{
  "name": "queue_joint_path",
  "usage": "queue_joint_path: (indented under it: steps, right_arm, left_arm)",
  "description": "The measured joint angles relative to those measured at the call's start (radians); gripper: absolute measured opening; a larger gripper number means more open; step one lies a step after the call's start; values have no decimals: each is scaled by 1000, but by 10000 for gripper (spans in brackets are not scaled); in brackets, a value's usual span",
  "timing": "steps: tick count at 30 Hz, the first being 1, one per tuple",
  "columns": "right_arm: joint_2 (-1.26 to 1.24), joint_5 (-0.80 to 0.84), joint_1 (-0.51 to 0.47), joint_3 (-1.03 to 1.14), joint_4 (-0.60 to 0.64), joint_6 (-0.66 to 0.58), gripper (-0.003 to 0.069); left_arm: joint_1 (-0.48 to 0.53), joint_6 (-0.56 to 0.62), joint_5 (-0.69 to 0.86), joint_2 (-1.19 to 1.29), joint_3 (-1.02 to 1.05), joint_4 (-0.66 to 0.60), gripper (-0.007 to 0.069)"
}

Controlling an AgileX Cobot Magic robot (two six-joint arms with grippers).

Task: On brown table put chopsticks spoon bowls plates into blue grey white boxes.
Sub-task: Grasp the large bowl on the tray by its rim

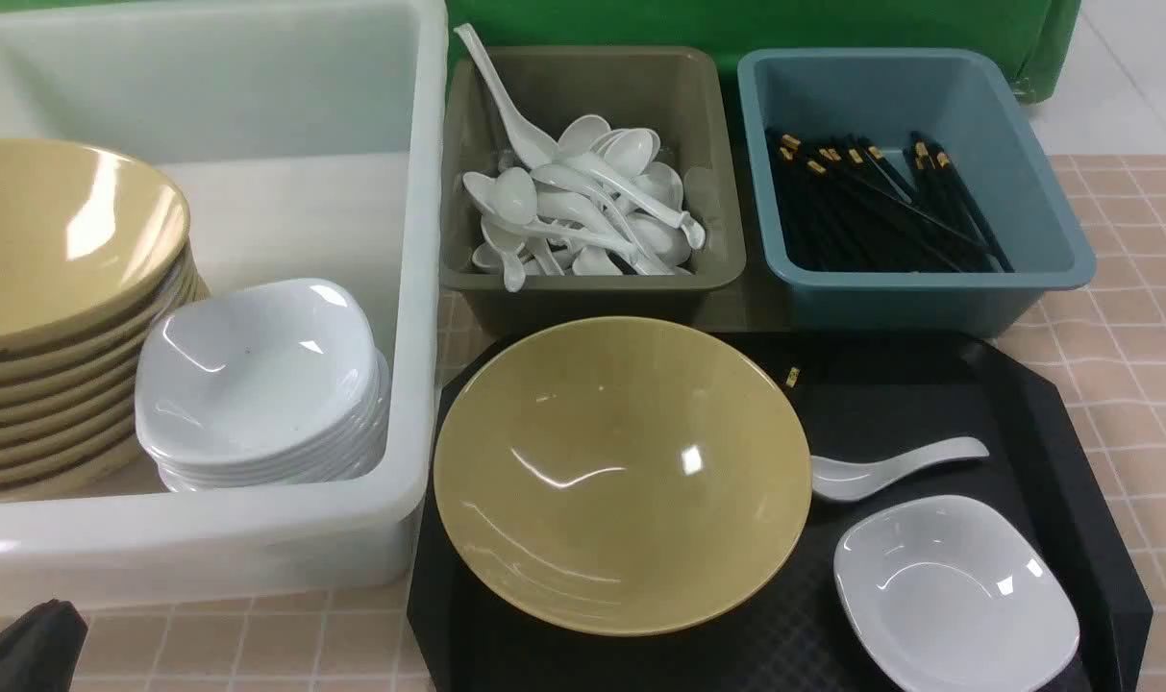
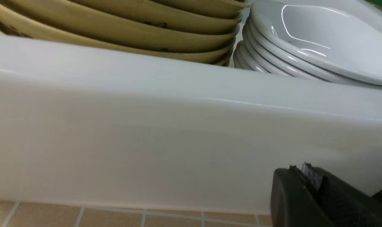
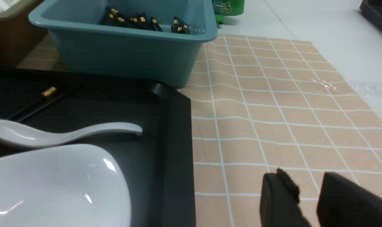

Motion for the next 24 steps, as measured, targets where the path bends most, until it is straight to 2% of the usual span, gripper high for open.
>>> queue_joint_path:
  steps: [14, 24]
  right_arm:
    - [0, 0, 0, 0, 0, 0, 237]
    - [0, 0, 0, 0, 0, 0, 237]
  left_arm:
    - [0, 0, 0, 0, 0, 0, 6]
    - [-2, 32, -3, 0, 0, 80, 6]
